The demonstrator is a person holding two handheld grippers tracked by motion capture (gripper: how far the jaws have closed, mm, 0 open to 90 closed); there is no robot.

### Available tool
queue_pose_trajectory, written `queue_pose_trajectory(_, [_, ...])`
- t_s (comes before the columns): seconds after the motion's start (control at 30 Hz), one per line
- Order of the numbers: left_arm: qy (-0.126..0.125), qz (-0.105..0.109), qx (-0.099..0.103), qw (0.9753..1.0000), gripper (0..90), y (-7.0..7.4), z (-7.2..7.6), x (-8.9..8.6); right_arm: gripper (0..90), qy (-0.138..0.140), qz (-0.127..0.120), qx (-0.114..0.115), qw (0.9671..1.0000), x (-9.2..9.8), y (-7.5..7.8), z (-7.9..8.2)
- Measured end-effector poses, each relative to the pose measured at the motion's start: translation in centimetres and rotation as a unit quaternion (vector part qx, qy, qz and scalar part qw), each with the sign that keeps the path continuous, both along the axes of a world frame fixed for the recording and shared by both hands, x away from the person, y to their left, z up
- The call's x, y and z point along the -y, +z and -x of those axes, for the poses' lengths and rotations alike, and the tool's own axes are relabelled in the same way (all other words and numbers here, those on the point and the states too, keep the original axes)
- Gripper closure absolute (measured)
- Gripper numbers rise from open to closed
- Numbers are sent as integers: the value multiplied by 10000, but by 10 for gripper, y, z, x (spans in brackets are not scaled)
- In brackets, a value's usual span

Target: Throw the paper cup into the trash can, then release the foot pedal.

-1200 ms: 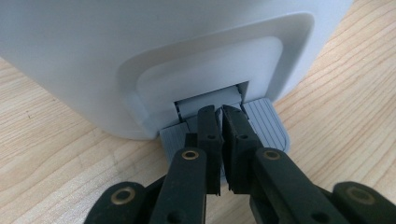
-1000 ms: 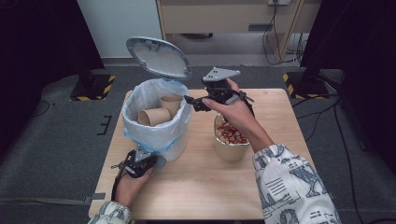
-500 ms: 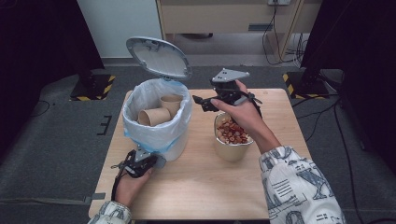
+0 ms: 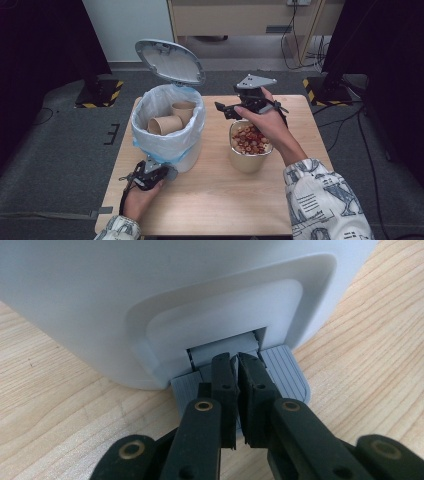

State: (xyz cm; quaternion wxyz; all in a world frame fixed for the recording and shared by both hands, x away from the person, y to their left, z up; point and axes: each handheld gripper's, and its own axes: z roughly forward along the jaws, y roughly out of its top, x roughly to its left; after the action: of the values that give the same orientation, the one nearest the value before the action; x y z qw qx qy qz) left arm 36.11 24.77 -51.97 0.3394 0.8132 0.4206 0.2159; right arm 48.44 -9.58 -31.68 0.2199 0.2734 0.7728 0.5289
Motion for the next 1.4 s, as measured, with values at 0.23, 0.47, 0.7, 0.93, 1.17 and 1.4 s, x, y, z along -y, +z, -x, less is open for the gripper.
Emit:
queue_pose_trajectory(0.23, [1, 0, 1, 10000, 854, 0, 0, 0, 109, -91, -12, -26, 10000, 9, -4, 0])
queue_pose_trajectory(0.47, [2, -5, 4, 10000, 854, 0, 0, 0, 109, -166, -5, -32, 9999, 19, -6, -1])
queue_pose_trajectory(0.7, [3, -4, 2, 10000, 854, 0, 0, 0, 108, -330, -3, -55, 9994, 38, -11, -1])
queue_pose_trajectory(0.93, [2, -7, 7, 10000, 853, 0, 0, 0, 108, -532, -42, -108, 9985, 59, -18, -1])
queue_pose_trajectory(1.17, [9, -15, 34, 10000, 850, 0, 1, 0, 108, -692, -60, -132, 9975, 77, -25, 0])
queue_pose_trajectory(1.4, [177, -40, 94, 9998, 745, 0, 1, -1, 108, -811, -86, -173, 9965, 90, -30, 0])
